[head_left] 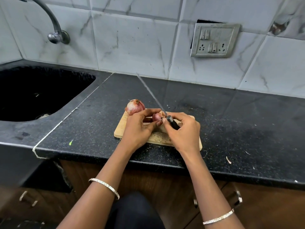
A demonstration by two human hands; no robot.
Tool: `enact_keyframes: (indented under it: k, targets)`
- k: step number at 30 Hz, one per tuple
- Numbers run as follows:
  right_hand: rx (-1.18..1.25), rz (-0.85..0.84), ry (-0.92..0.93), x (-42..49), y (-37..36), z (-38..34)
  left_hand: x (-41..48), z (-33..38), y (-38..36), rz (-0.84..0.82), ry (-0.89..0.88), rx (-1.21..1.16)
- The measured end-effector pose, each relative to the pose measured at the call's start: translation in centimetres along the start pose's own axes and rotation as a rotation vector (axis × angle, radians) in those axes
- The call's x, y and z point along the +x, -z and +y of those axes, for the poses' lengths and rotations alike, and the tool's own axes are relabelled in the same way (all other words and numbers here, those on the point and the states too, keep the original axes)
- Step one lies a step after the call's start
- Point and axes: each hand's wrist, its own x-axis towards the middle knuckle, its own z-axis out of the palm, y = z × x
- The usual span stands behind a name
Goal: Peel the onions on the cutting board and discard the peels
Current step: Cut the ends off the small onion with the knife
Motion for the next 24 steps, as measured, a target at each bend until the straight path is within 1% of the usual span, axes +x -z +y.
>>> enact_keyframes:
  k: [2,6,8,11,13,15,17,20,21,24]
  targets:
    - [0.035,-0.025,0.005,0.5,-0.2,0.5,0.3,0.0,-0.1,-0.003,-0.007,0.007]
    - [0.077,-0.037,-0.098,1.2,-0.2,1.4,0.2,-0.1,-0.4,-0.042,0.016,0.003]
    - [0.059,-0.042,-0.113,1.3,-0.1,1.5,0.1,0.0,-0.4,-0.051,0.016,0.007]
    - [-0.049,-0.048,-0.068,1.4,-0.3,1.3,0.3,-0.2,-0.3,-0.077,0.017,0.02]
    - [-0.16,-0.074,-0.03,1.4,-0.5,0.9,0.4,-0.3,-0.2,-0.094,0.018,0.016]
    - [-0.217,-0.103,-0.027,1.5,-0.6,0.8,0.4,-0.3,-0.2,-0.093,0.012,0.019]
    - [-0.231,-0.11,-0.073,1.7,-0.8,0.8,0.3,-0.3,-0.2,-0.09,0.008,0.019]
    - [-0.126,-0.038,-0.235,2.2,-0.1,0.9,0.2,-0.2,-0.2,-0.081,0.032,-0.005]
    - [-0.128,-0.019,-0.271,2.4,0.4,0.8,0.1,-0.1,-0.2,-0.077,0.041,-0.016]
    - [-0.252,-0.038,-0.273,2.3,2.2,0.2,0.2,0.1,-0.1,-0.076,0.058,-0.039]
